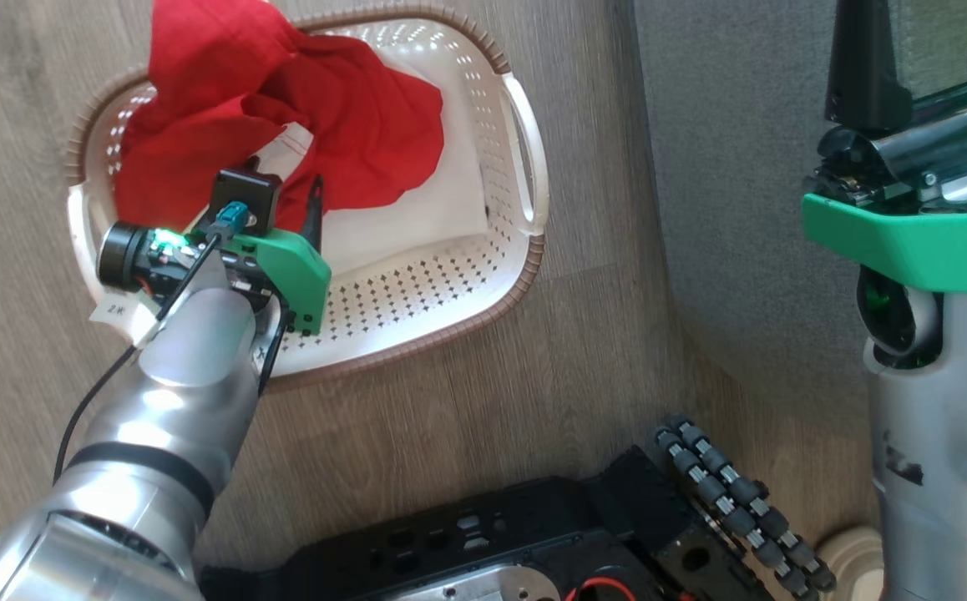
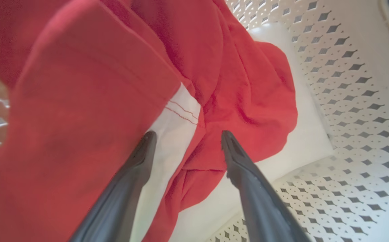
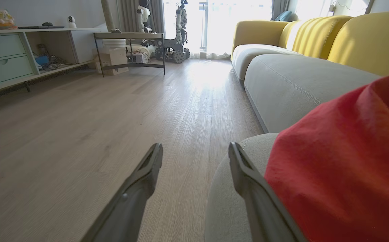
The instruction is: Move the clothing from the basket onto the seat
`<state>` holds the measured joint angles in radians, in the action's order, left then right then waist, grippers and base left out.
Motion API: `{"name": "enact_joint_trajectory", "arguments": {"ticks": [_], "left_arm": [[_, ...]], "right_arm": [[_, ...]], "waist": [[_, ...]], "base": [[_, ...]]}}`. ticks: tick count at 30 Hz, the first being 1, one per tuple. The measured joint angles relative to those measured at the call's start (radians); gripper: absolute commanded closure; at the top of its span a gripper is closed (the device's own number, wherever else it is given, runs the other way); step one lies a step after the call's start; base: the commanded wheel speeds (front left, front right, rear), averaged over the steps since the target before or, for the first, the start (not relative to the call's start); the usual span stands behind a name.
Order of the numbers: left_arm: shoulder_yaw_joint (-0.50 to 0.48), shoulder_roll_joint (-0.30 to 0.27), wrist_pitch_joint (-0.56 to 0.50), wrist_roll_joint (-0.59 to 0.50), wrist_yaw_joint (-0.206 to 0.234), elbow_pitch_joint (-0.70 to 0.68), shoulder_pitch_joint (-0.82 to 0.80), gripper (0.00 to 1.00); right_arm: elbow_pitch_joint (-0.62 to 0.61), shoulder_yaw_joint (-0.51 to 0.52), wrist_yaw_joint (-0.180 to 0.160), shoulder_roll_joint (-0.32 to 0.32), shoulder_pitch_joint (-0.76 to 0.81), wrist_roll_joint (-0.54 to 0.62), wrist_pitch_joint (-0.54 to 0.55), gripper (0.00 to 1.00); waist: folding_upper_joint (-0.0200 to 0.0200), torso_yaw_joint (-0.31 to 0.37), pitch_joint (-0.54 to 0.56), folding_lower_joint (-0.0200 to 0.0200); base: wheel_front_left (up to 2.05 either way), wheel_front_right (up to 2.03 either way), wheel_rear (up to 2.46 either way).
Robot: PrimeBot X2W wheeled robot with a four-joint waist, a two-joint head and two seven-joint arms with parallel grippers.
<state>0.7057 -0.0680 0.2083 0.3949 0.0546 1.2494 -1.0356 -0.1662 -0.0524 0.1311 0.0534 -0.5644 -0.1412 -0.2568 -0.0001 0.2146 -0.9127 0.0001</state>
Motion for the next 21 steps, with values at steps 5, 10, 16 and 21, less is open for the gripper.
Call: {"name": "enact_joint_trajectory", "arguments": {"ticks": [5,10,16,21], "left_arm": [[0.015,-0.004,-0.014,-0.001,0.011,0.021,-0.025,0.00],[0.024,-0.005,-0.041,-0.007,0.018,0.029,-0.038,0.00],[0.036,-0.010,-0.054,-0.010,0.025,0.035,-0.041,0.00],[0.051,-0.010,-0.075,-0.010,0.025,0.039,-0.058,0.60]], "right_arm": [[-0.028,-0.006,0.000,0.000,-0.002,-0.001,0.000,0.00],[-0.046,-0.016,0.000,0.000,-0.002,-0.001,0.000,0.00],[-0.069,-0.021,0.000,0.000,-0.002,-0.001,0.000,0.00],[-0.074,-0.021,0.000,0.000,-0.002,-0.001,0.000,0.00]], "waist": [[0.0000,0.011,-0.029,0.0000],[0.0000,0.019,-0.047,0.0000],[0.0000,0.029,-0.068,0.0000],[0.0000,0.033,-0.077,0.0000]], "base": [[0.00,0.00,0.00],[0.00,0.00,0.00],[0.00,0.00,0.00],[0.00,0.00,0.00]]}}
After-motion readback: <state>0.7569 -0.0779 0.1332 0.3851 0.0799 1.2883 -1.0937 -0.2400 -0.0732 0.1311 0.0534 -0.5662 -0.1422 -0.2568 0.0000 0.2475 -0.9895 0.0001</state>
